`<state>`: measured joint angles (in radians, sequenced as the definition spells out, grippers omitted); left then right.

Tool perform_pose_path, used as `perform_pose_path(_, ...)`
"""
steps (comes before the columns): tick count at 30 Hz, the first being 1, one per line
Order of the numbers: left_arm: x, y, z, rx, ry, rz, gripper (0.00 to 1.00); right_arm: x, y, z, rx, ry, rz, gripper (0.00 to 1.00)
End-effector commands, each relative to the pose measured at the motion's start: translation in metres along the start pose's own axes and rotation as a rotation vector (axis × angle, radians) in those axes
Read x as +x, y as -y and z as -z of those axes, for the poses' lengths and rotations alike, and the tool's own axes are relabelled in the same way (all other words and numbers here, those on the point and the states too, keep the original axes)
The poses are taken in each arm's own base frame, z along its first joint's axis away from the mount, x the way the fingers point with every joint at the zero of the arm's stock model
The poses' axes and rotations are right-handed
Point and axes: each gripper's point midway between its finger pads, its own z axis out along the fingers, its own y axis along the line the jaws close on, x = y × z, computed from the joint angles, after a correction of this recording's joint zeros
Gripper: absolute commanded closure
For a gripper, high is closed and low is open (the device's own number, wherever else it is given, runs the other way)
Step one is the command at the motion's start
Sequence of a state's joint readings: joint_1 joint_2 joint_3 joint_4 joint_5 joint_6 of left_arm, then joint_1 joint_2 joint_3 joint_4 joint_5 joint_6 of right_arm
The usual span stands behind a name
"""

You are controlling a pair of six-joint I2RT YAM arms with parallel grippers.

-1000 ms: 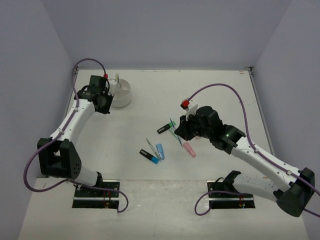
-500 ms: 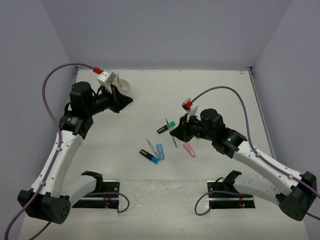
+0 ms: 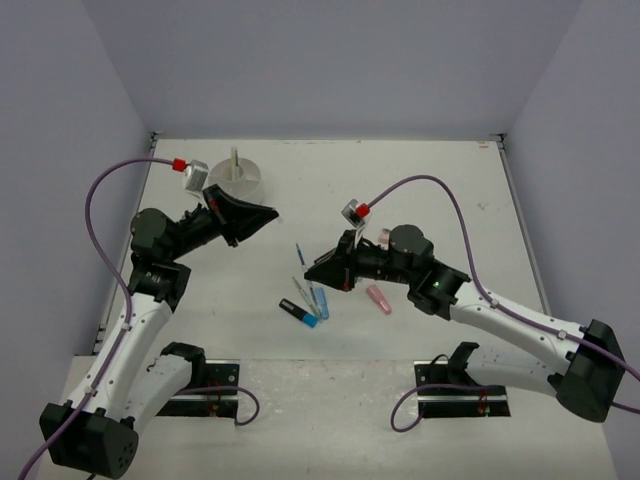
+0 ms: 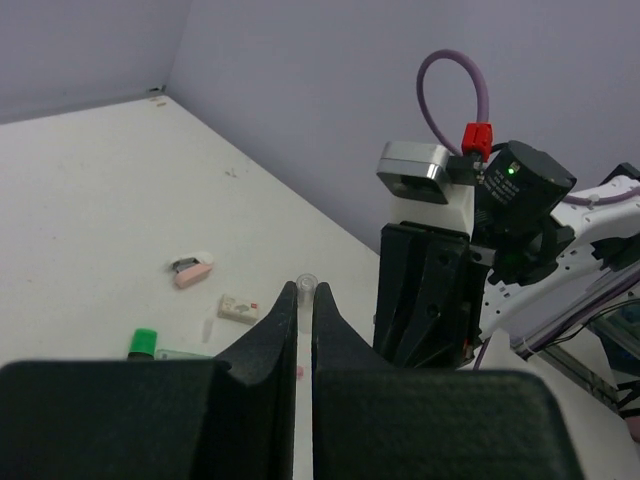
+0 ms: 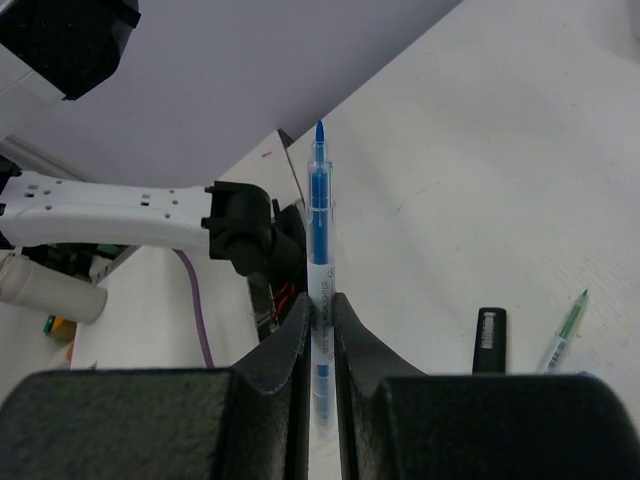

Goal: Sort the stationery into containers
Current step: Close the pen cap on the pen.

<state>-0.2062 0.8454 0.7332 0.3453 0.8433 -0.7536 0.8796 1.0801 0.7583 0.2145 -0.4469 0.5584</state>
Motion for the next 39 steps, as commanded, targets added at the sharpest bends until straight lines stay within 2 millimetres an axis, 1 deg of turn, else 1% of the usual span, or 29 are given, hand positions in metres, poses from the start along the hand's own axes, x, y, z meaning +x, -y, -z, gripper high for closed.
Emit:
perform_pose_path(1, -0.024, 0.025, 0.001, 0.042, 0.059, -0.005, 1.0, -0.041, -0.016, -0.015, 0.008, 0.102, 0.072, 1.0)
perform_pose_path(6, -0.015, 0.014, -0.001, 0.016, 0.02, 0.027, 1.0, -0.051, -0.018, -0.015, 0.024, 0.118, 0.102, 1.0)
perform_pose_path(8, -0.012, 0.012, -0.001, 0.014, 0.013, 0.029, 1.0, -0.052, -0.017, -0.016, 0.033, 0.114, 0.11, 1.0)
perform_pose_path(12, -0.011, 0.013, -0.003, 0.036, 0.01, 0.041, 1.0, -0.053, -0.007, -0.021, 0.075, 0.103, 0.12, 1.0)
perform_pose_path(18, -0.012, 0.019, -0.004, 0.075, 0.017, 0.044, 1.0, -0.054, -0.002, -0.027, 0.093, 0.088, 0.132, 1.0)
perform_pose_path(23, -0.013, 0.019, -0.004, 0.072, 0.019, 0.039, 1.0, -0.051, -0.002, -0.029, 0.084, 0.06, 0.138, 1.0)
perform_pose_path(27, -0.012, 0.02, -0.004, 0.08, 0.012, 0.046, 1.0, -0.052, -0.002, -0.03, 0.086, 0.061, 0.142, 1.0)
perform_pose_path(39, -0.004, 0.005, -0.008, 0.049, 0.0, 0.038, 1.0, -0.056, -0.007, -0.027, 0.08, 0.07, 0.157, 1.0)
